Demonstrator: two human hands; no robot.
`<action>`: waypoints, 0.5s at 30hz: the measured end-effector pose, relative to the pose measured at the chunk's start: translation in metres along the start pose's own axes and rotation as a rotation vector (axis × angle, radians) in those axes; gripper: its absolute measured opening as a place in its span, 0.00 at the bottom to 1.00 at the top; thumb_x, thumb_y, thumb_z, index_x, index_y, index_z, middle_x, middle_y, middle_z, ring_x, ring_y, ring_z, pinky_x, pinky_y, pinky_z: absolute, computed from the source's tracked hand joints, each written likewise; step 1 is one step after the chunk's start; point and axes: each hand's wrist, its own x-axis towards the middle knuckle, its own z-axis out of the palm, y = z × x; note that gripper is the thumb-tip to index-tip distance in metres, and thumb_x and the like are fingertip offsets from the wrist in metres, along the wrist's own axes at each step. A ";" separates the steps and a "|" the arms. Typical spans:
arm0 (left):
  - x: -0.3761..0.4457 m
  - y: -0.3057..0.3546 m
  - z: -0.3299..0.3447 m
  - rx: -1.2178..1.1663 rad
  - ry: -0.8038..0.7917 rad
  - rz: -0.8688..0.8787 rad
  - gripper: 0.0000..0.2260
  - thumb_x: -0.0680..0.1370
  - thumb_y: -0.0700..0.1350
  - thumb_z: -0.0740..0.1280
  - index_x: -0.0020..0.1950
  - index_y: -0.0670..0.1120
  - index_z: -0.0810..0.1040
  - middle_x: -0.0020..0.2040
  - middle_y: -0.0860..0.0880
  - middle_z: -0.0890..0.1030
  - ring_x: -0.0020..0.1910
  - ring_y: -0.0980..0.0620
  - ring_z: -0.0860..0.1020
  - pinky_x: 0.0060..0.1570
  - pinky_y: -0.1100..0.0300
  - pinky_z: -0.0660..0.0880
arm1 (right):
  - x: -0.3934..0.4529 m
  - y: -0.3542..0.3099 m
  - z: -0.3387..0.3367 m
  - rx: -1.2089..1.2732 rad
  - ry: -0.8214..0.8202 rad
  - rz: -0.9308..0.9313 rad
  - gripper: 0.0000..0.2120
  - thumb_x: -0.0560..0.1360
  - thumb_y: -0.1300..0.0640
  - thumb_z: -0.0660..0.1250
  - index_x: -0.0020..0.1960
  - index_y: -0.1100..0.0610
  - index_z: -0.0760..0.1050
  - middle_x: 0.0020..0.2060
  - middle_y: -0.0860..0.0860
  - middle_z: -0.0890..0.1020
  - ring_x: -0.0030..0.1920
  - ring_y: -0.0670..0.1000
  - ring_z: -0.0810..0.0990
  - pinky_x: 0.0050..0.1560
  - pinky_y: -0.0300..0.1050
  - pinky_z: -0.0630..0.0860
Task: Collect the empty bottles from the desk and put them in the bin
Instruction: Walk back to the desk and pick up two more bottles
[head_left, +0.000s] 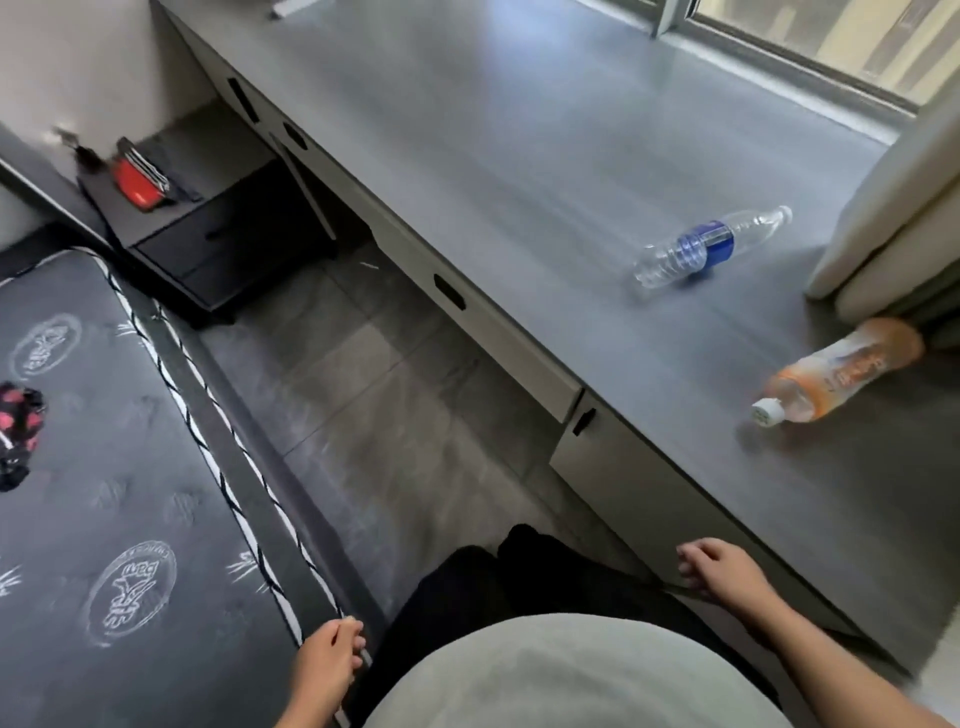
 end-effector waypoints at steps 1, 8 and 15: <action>0.004 0.006 0.000 -0.001 0.001 0.002 0.12 0.78 0.39 0.60 0.37 0.40 0.78 0.32 0.43 0.77 0.26 0.48 0.70 0.27 0.61 0.65 | 0.005 -0.014 0.002 0.018 -0.011 -0.008 0.10 0.78 0.63 0.59 0.42 0.60 0.76 0.32 0.55 0.77 0.30 0.52 0.73 0.31 0.41 0.67; 0.055 0.067 -0.004 0.063 -0.051 0.030 0.12 0.77 0.37 0.62 0.37 0.35 0.79 0.29 0.41 0.76 0.26 0.49 0.69 0.29 0.60 0.65 | 0.012 -0.061 0.008 0.001 0.009 -0.036 0.10 0.78 0.61 0.60 0.40 0.56 0.77 0.33 0.52 0.79 0.30 0.50 0.76 0.35 0.44 0.71; 0.105 0.207 0.007 0.302 -0.225 0.311 0.10 0.78 0.40 0.62 0.39 0.43 0.79 0.36 0.42 0.80 0.29 0.47 0.73 0.37 0.55 0.70 | -0.001 -0.078 0.010 0.125 0.121 0.059 0.11 0.78 0.62 0.60 0.40 0.57 0.77 0.34 0.53 0.80 0.32 0.52 0.77 0.34 0.43 0.70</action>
